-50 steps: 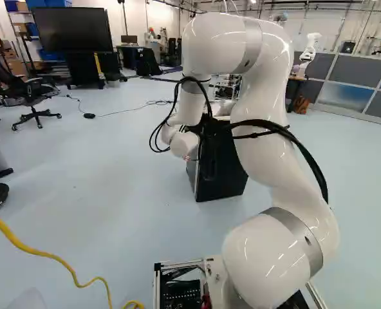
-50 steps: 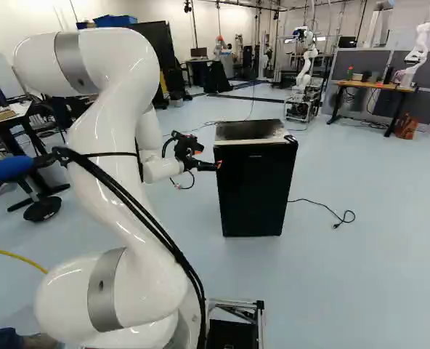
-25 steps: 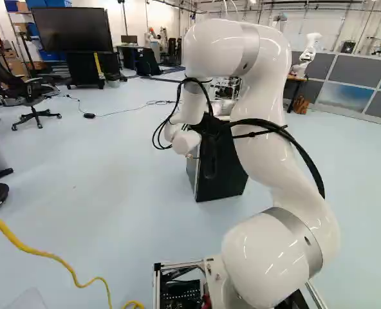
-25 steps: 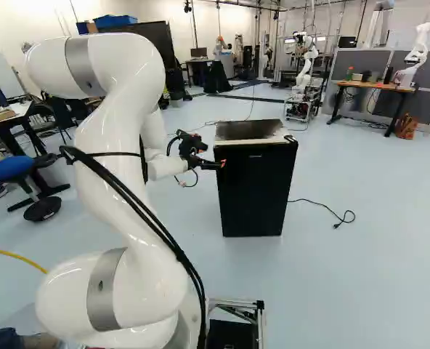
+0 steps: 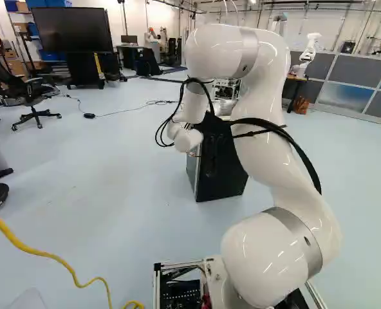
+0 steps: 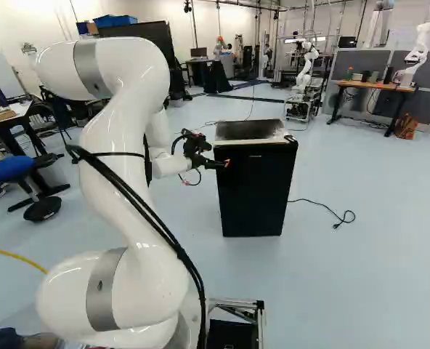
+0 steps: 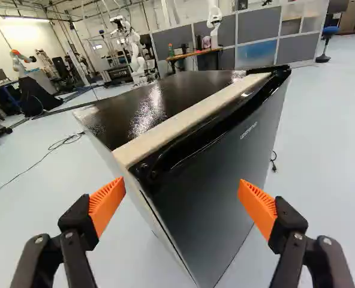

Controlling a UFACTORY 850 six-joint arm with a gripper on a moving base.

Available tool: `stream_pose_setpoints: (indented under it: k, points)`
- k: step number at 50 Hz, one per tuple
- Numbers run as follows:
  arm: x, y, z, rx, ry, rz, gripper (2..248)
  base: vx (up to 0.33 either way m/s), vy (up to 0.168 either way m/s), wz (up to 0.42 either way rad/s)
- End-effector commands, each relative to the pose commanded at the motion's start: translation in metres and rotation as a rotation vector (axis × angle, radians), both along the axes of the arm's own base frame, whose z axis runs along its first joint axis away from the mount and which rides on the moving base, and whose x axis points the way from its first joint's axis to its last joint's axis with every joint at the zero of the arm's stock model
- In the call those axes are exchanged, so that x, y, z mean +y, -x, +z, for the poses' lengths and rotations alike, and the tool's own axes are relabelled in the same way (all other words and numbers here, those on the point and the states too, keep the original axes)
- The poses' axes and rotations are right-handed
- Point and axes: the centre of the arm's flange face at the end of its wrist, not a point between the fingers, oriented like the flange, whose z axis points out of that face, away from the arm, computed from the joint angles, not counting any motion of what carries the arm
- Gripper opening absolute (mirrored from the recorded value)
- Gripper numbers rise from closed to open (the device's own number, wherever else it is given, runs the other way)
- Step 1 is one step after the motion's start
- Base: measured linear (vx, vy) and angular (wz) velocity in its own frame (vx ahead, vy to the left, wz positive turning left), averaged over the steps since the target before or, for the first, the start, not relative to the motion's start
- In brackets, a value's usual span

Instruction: Grab a drink from the fridge

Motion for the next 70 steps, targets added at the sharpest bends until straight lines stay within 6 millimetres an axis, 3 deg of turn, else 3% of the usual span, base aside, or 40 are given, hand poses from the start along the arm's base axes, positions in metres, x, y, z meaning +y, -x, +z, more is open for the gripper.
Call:
stream_pose_setpoints:
  k: [28, 70]
  points:
    - [-0.026, 0.005, 0.001, 0.008, 0.002, -0.044, 247, 0.0, 0.0, 0.0]
    - [-0.069, 0.068, 0.009, 0.07, 0.012, -0.114, 247, -0.001, -0.005, -0.005]
